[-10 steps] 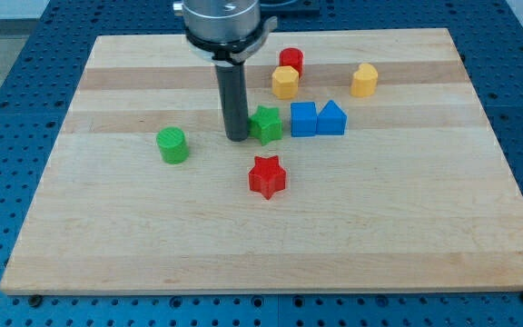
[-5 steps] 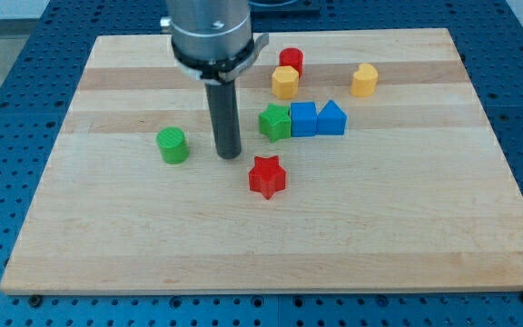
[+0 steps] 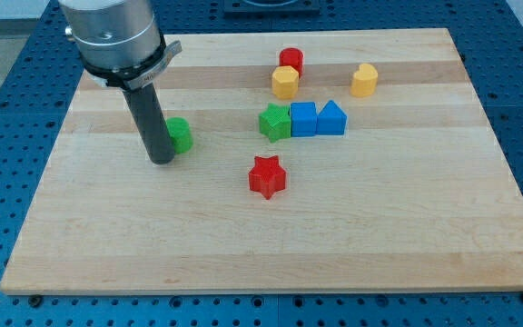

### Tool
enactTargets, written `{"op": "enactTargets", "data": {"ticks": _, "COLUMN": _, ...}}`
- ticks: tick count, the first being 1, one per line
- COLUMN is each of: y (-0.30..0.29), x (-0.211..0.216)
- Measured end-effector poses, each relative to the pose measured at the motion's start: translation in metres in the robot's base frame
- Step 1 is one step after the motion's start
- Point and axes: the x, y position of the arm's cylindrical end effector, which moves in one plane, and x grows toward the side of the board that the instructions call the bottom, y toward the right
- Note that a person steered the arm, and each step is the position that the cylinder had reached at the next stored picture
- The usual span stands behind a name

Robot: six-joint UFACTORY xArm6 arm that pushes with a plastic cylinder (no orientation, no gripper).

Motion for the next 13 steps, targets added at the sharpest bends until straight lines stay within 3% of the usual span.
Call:
{"op": "enactTargets", "data": {"ticks": 4, "y": -0.021, "x": -0.03}}
{"op": "enactTargets", "data": {"ticks": 13, "y": 0.069, "x": -0.04}}
